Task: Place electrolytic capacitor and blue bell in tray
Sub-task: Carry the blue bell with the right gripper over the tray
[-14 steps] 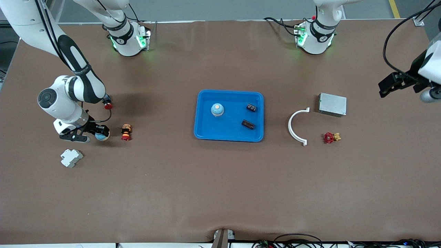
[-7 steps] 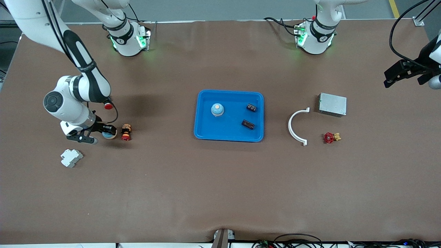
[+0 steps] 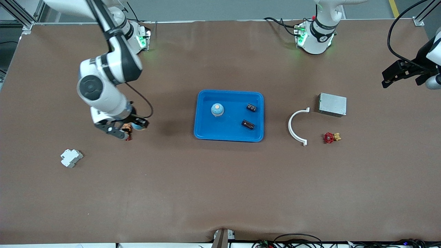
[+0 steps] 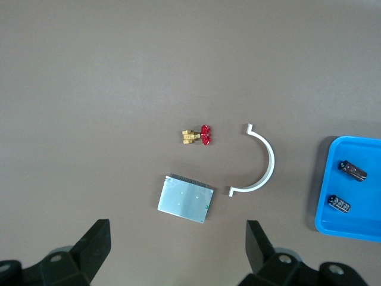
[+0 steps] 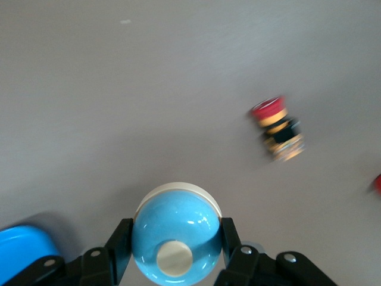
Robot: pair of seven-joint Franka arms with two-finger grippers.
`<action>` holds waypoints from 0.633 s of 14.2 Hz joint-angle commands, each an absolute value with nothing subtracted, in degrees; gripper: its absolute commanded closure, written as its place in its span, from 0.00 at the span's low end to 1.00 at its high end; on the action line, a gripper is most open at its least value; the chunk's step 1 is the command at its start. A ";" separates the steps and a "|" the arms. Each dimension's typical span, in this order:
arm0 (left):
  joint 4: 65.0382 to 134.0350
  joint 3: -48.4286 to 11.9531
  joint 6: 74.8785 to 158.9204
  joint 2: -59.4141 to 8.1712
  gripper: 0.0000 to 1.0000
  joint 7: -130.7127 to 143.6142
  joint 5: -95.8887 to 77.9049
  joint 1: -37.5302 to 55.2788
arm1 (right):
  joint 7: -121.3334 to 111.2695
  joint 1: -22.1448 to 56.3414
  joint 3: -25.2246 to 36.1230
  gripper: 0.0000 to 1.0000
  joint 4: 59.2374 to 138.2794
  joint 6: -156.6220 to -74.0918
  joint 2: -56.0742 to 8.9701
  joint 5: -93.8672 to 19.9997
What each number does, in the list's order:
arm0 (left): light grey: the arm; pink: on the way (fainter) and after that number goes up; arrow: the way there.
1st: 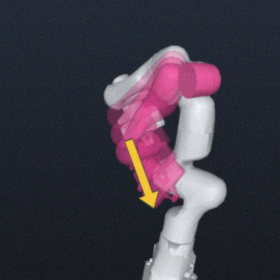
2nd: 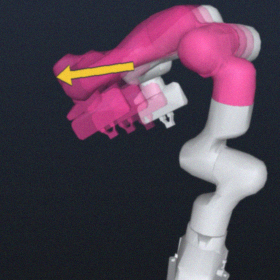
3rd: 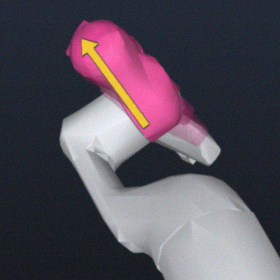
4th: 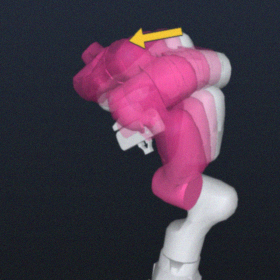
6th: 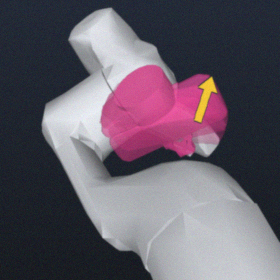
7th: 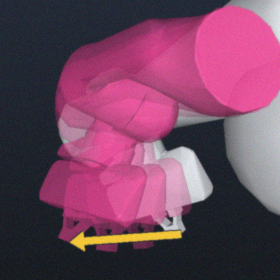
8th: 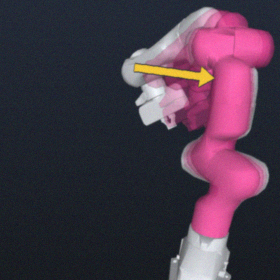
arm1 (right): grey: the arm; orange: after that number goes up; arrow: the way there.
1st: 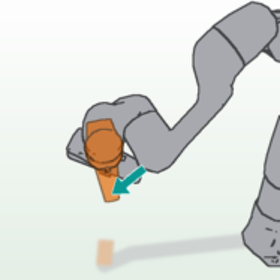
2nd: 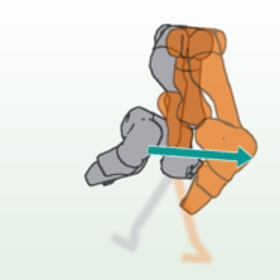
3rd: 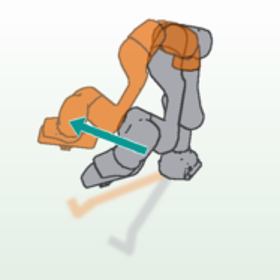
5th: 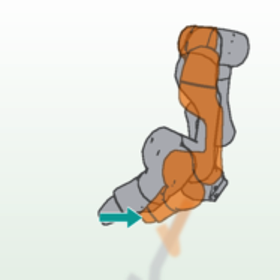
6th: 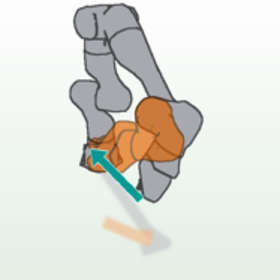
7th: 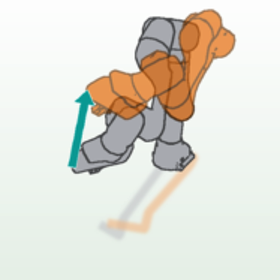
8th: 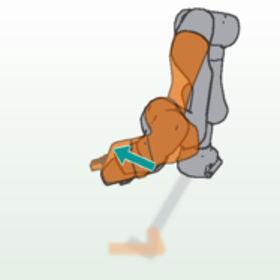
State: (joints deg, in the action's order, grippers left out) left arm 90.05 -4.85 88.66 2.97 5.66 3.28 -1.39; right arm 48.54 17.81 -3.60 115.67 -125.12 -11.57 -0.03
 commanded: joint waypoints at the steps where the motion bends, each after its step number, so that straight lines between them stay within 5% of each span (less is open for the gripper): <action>1: 90.44 -4.48 89.65 3.25 0.00 5.27 2.46 -1.32 | 58.85 23.44 -2.90 1.00 110.93 -124.10 -13.09 -0.88; 9: 90.70 -4.66 90.26 2.64 0.00 5.10 2.99 -1.05 | 86.99 37.25 -2.72 1.00 97.66 -123.75 -26.52 -0.09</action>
